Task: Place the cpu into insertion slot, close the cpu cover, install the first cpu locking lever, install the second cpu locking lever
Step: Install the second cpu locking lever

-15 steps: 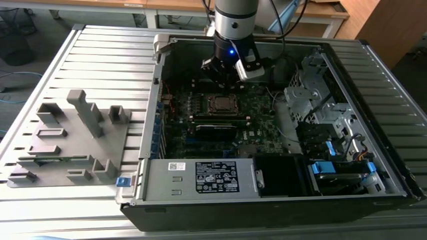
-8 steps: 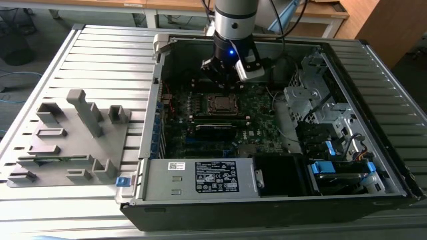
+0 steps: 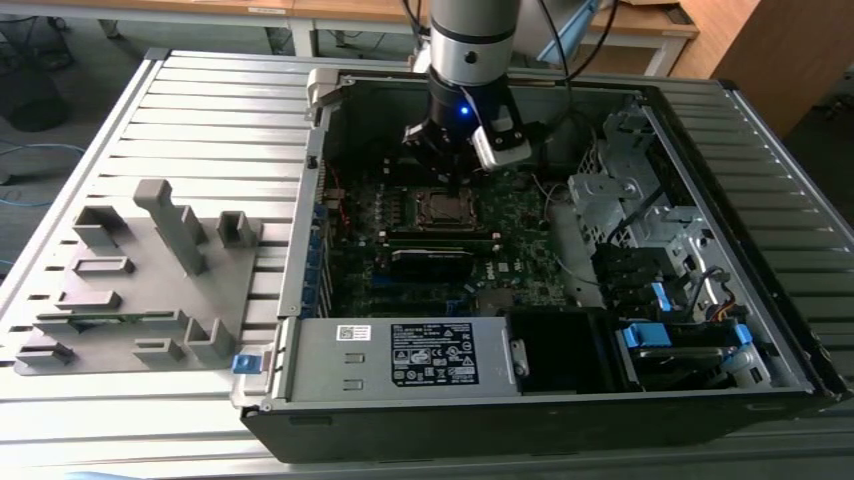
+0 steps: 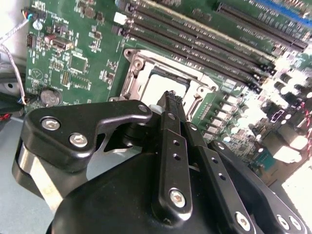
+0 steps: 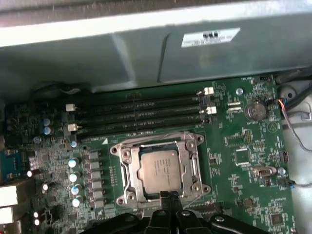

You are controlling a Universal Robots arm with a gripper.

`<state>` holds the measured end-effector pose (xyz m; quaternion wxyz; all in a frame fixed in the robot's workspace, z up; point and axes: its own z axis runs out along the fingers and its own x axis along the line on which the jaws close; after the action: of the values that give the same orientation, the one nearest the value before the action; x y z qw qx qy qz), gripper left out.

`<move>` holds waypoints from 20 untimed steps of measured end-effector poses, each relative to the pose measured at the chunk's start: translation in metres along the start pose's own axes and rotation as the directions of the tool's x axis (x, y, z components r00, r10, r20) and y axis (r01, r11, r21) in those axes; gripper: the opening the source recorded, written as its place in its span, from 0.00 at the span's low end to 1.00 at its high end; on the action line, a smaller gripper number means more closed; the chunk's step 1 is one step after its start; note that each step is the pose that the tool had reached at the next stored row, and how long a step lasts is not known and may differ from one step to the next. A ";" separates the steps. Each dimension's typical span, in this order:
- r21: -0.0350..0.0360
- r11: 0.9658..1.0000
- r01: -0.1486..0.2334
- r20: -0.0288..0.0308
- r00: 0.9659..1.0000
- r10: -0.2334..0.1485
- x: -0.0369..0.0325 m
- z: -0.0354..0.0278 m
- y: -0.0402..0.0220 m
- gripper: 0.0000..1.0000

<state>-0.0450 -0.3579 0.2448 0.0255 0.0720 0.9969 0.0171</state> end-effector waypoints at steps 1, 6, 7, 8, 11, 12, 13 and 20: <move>0.000 1.000 0.000 0.000 1.000 0.000 -0.0003 -0.0001 -0.0018 0.10; 0.000 1.000 0.000 0.000 1.000 0.000 -0.0016 -0.0003 -0.0110 0.10; 0.000 1.000 0.000 0.000 1.000 0.000 -0.0019 -0.0004 -0.0129 0.10; 0.000 1.000 0.000 0.000 1.000 0.000 -0.0022 -0.0005 -0.0148 0.10; 0.000 1.000 0.000 0.000 1.000 0.000 -0.0029 -0.0006 -0.0202 0.10; 0.000 1.000 0.000 0.000 1.000 0.000 -0.0032 -0.0006 -0.0214 0.10; 0.000 1.000 0.000 0.000 1.000 0.000 -0.0033 -0.0006 -0.0223 0.10; 0.000 1.000 0.000 0.000 1.000 0.000 -0.0036 0.0011 -0.0262 0.10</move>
<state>-0.0451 -0.3843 0.2429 0.0256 0.0720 0.9969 0.0172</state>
